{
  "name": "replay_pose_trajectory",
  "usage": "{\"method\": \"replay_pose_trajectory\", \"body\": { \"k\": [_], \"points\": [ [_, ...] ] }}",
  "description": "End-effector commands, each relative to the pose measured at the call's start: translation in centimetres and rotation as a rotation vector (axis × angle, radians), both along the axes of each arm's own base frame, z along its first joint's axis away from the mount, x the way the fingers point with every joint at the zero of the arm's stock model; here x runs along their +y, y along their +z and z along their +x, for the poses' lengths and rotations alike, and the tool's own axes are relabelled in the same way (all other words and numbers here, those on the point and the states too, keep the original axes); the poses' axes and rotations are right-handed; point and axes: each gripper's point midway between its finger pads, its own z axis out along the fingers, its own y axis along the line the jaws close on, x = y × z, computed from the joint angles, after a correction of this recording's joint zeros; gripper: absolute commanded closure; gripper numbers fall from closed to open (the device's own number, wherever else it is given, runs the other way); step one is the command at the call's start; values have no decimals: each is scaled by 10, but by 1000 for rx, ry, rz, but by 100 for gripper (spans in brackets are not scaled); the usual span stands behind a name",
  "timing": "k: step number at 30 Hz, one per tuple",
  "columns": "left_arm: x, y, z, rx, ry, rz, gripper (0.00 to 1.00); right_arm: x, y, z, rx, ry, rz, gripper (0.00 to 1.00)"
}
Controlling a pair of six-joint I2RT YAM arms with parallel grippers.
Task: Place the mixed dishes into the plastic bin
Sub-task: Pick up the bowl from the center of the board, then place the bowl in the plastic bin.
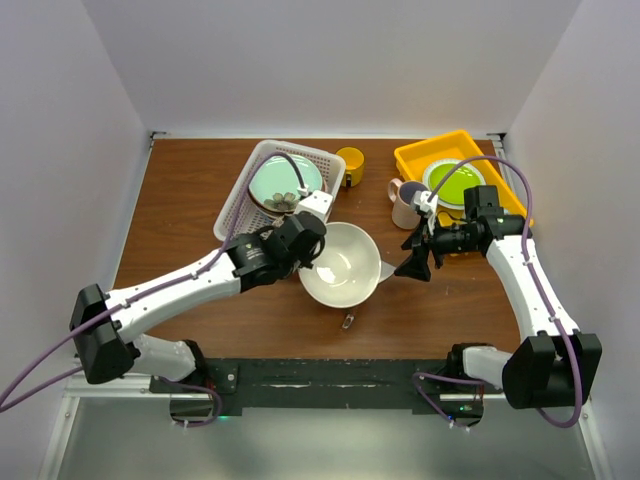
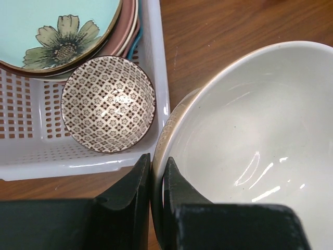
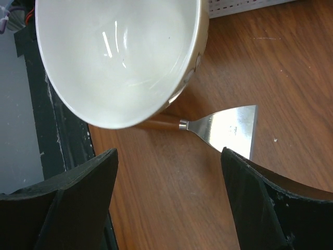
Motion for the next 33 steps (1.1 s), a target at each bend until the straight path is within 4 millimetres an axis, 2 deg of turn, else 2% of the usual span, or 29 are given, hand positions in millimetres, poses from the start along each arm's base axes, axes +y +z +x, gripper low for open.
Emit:
{"method": "replay_pose_trajectory", "body": {
  "k": [1, 12, 19, 28, 30, 33],
  "points": [
    [-8, 91, 27, -183, 43, -322, 100, 2, 19, 3, -70, 13, 28, 16],
    [38, 117, 69, -235, 116, -408, 100, 1, 17, 5, -65, 9, 21, 15],
    [56, 133, 98, -254, 147, -501, 100, 0, 14, 5, -62, 7, 18, 15],
    [90, 144, 143, -289, 337, -559, 100, 0, 14, 5, -64, 5, 11, 15],
    [97, 141, 155, -278, 376, -562, 100, -1, 14, 5, -65, 3, 11, 15],
    [105, 150, 169, -287, 414, -584, 100, -1, 14, 4, -65, 5, 10, 15]
  ]
}}
